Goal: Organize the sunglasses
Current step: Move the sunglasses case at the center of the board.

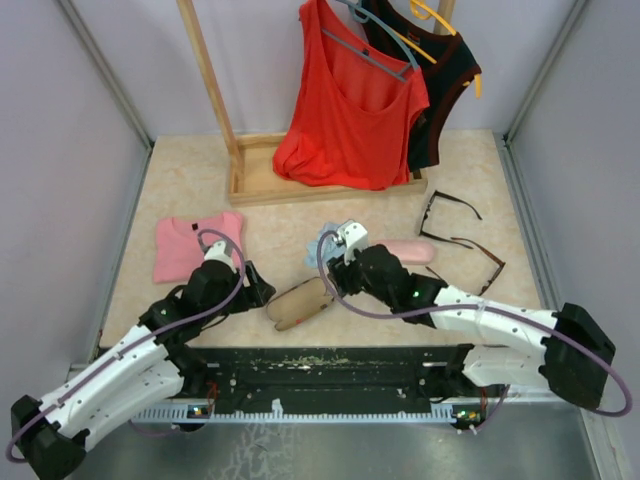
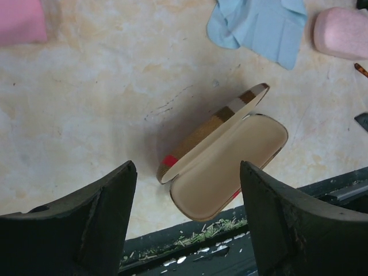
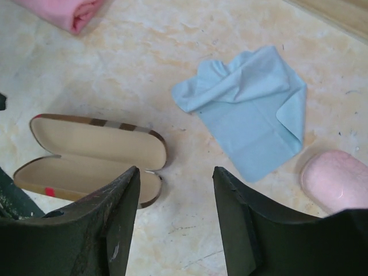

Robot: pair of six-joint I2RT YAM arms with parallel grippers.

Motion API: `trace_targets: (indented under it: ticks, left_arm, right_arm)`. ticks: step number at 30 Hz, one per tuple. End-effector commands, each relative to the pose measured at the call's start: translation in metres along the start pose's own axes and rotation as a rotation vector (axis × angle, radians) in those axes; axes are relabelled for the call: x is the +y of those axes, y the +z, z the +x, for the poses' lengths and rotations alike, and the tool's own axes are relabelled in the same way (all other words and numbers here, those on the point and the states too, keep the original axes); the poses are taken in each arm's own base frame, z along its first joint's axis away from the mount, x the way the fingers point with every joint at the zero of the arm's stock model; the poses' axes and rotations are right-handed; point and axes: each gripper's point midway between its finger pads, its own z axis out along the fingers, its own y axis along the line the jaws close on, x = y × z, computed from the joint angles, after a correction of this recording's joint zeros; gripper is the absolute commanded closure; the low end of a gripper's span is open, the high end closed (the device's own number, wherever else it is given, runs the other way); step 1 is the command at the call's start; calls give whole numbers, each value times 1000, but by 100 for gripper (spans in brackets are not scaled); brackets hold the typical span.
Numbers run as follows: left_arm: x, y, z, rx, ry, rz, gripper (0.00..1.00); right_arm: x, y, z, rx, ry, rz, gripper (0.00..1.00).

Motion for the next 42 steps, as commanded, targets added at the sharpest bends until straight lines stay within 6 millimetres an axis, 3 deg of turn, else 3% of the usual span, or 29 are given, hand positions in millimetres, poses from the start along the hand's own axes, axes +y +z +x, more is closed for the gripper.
trace_targets:
  ticks: [1, 6, 15, 34, 42]
  left_arm:
    - [9, 2, 14, 22, -53, -13, 22]
    - [10, 0, 9, -9, -51, -14, 22]
    - [9, -3, 2, -32, -21, -11, 22]
    - [8, -6, -3, -66, -14, 8, 22]
    - [7, -8, -6, -76, -18, 13, 22]
  right_arm:
    - [7, 16, -1, 61, 91, -116, 46]
    - [17, 43, 18, 145, 60, -195, 47]
    - [15, 72, 24, 156, 52, -176, 55]
    - [8, 98, 41, 209, 31, -144, 65]
    - [10, 99, 39, 200, 38, -153, 81]
